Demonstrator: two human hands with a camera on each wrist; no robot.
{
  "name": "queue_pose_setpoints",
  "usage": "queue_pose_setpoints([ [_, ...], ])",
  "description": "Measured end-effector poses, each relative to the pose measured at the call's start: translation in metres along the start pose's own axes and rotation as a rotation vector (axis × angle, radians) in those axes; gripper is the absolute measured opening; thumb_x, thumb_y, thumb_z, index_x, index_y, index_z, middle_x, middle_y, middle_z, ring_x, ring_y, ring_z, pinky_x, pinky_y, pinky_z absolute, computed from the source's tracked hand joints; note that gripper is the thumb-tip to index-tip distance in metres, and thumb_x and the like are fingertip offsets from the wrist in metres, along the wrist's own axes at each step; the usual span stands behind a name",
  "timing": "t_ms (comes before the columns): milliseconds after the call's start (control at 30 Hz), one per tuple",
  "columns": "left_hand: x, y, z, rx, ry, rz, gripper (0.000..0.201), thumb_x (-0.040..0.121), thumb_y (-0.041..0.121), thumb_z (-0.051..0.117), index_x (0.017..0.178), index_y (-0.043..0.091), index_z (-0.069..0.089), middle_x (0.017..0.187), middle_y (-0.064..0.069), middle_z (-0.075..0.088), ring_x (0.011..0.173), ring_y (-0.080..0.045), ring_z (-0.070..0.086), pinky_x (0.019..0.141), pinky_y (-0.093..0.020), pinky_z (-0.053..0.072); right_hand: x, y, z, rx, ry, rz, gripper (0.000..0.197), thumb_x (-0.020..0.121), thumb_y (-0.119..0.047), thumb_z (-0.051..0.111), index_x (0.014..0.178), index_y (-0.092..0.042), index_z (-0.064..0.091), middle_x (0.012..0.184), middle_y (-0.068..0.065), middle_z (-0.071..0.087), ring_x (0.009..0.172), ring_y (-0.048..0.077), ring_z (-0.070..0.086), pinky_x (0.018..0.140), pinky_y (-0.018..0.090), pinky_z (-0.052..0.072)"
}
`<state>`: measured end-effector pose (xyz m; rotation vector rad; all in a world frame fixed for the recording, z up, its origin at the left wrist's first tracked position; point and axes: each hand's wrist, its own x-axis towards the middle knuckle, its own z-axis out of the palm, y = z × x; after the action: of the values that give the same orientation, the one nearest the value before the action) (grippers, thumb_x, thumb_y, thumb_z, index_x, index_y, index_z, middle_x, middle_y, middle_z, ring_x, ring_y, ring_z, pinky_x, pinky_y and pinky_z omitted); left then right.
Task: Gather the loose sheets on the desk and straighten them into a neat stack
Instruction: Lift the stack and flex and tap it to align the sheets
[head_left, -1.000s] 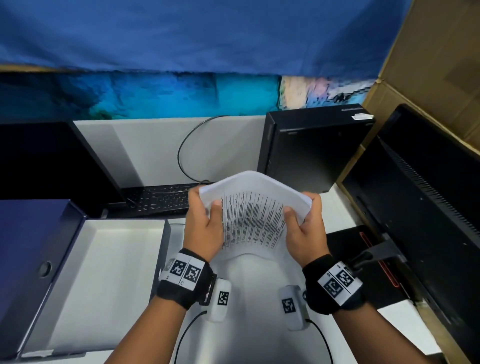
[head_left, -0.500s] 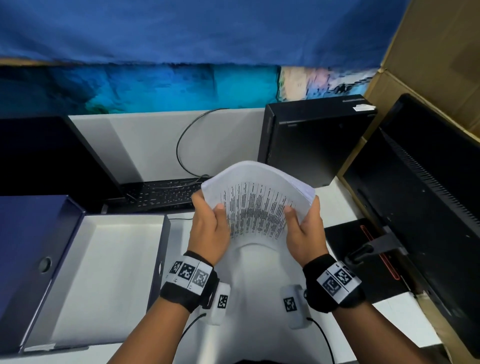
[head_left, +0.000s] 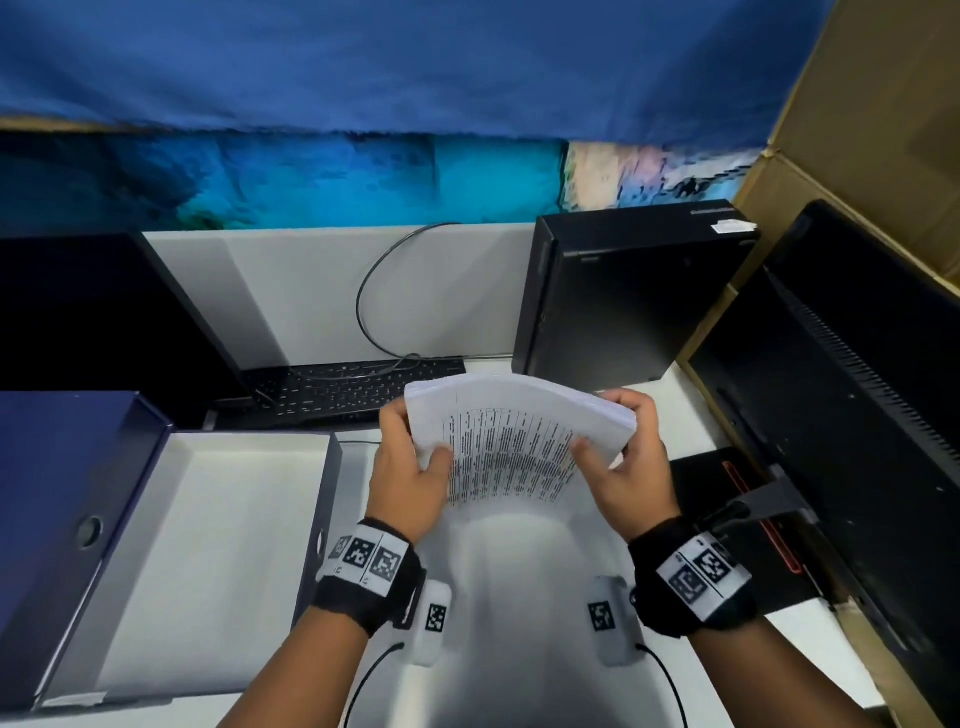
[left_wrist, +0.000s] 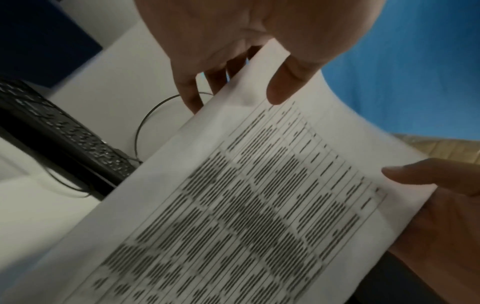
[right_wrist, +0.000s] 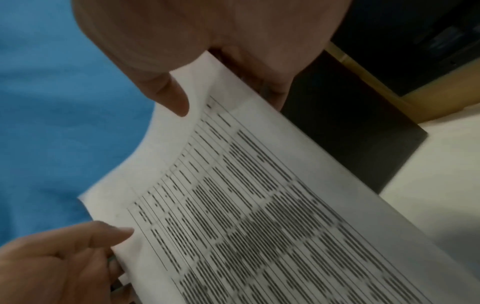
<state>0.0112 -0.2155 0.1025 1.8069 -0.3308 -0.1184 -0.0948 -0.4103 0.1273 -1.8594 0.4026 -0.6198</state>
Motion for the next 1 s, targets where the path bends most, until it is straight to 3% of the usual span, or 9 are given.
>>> queue_pose_setpoints([
  [67, 0.008, 0.005, -0.004, -0.051, 0.036, 0.045, 0.042, 0.086, -0.002, 0.057, 0.113, 0.025, 0.039, 0.102, 0.011, 0.061, 0.090, 0.001, 0.061, 0.075, -0.011, 0.048, 0.006, -0.018, -0.003, -0.039, 0.012, -0.123, 0.046, 0.078, -0.002, 0.072, 0.112, -0.020, 0.048, 0.110, -0.005, 0.063, 0.099, -0.003, 0.061, 0.081, 0.012, 0.049],
  [167, 0.015, 0.007, -0.006, -0.118, 0.028, 0.051, 0.033, 0.091, 0.004, 0.054, 0.111, 0.027, 0.042, 0.107, -0.001, 0.063, 0.099, -0.015, 0.063, 0.084, -0.025, 0.050, 0.014, -0.042, -0.001, -0.202, 0.024, -0.244, 0.037, 0.080, -0.017, 0.066, 0.115, -0.017, 0.055, 0.113, 0.000, 0.065, 0.107, 0.010, 0.062, 0.091, 0.027, 0.051],
  [233, 0.016, 0.006, -0.007, -0.124, 0.003, 0.058, 0.028, 0.094, 0.007, 0.052, 0.112, 0.027, 0.041, 0.107, -0.003, 0.064, 0.098, -0.012, 0.063, 0.081, -0.018, 0.049, 0.018, -0.057, 0.004, -0.363, 0.040, -0.326, 0.033, 0.082, -0.024, 0.058, 0.114, -0.014, 0.059, 0.113, -0.001, 0.066, 0.106, 0.015, 0.062, 0.091, 0.037, 0.052],
  [333, 0.015, 0.003, -0.006, -0.132, -0.018, 0.066, 0.024, 0.096, 0.008, 0.049, 0.113, 0.022, 0.040, 0.101, 0.003, 0.063, 0.088, 0.003, 0.062, 0.073, -0.008, 0.047, 0.024, -0.077, 0.013, -0.544, 0.007, -0.402, 0.036, 0.082, -0.025, 0.056, 0.117, -0.018, 0.060, 0.123, -0.005, 0.064, 0.115, 0.013, 0.057, 0.100, 0.039, 0.045],
  [500, 0.010, -0.008, -0.002, -0.164, -0.060, 0.042, 0.025, 0.097, 0.008, 0.048, 0.119, 0.018, 0.038, 0.105, 0.003, 0.062, 0.091, 0.007, 0.061, 0.077, -0.008, 0.046, 0.024, -0.074, 0.023, -0.990, -0.276, -0.317, 0.048, 0.082, -0.039, 0.051, 0.129, -0.029, 0.053, 0.137, -0.010, 0.056, 0.130, 0.014, 0.049, 0.117, 0.052, 0.022],
  [600, 0.010, -0.008, -0.002, -0.173, -0.075, 0.040, 0.025, 0.098, 0.008, 0.046, 0.120, 0.016, 0.038, 0.104, 0.005, 0.063, 0.090, 0.010, 0.062, 0.075, -0.006, 0.045, 0.024, -0.069, 0.023, -0.972, -0.270, -0.326, 0.051, 0.083, -0.035, 0.051, 0.133, -0.027, 0.049, 0.136, -0.008, 0.057, 0.128, 0.016, 0.051, 0.117, 0.052, 0.024],
  [766, 0.010, -0.004, 0.001, -0.160, -0.090, 0.096, 0.024, 0.098, 0.011, 0.047, 0.120, 0.015, 0.038, 0.103, 0.007, 0.062, 0.089, 0.009, 0.060, 0.077, -0.006, 0.043, 0.018, -0.081, 0.043, -1.044, -0.339, -0.439, 0.077, 0.083, -0.034, 0.052, 0.152, -0.013, 0.025, 0.163, 0.009, 0.017, 0.151, 0.029, 0.013, 0.120, 0.053, 0.015],
  [900, 0.010, -0.008, 0.001, -0.194, -0.095, 0.062, 0.023, 0.097, 0.017, 0.050, 0.113, 0.032, 0.041, 0.106, 0.008, 0.064, 0.095, 0.000, 0.063, 0.084, -0.020, 0.049, 0.003, -0.081, 0.064, -1.027, -0.429, -0.516, 0.074, 0.087, -0.034, 0.050, 0.152, -0.008, 0.026, 0.163, 0.009, 0.018, 0.151, 0.027, 0.013, 0.121, 0.051, 0.016],
  [1000, 0.009, -0.011, 0.000, -0.132, -0.115, 0.060, 0.042, 0.096, 0.008, 0.052, 0.108, 0.046, 0.039, 0.102, 0.026, 0.063, 0.093, 0.002, 0.061, 0.082, -0.022, 0.050, -0.003, -0.084, 0.074, -0.942, -0.421, -0.545, 0.071, 0.087, -0.031, 0.051, 0.151, -0.008, 0.029, 0.162, 0.008, 0.022, 0.151, 0.025, 0.017, 0.122, 0.049, 0.016],
])
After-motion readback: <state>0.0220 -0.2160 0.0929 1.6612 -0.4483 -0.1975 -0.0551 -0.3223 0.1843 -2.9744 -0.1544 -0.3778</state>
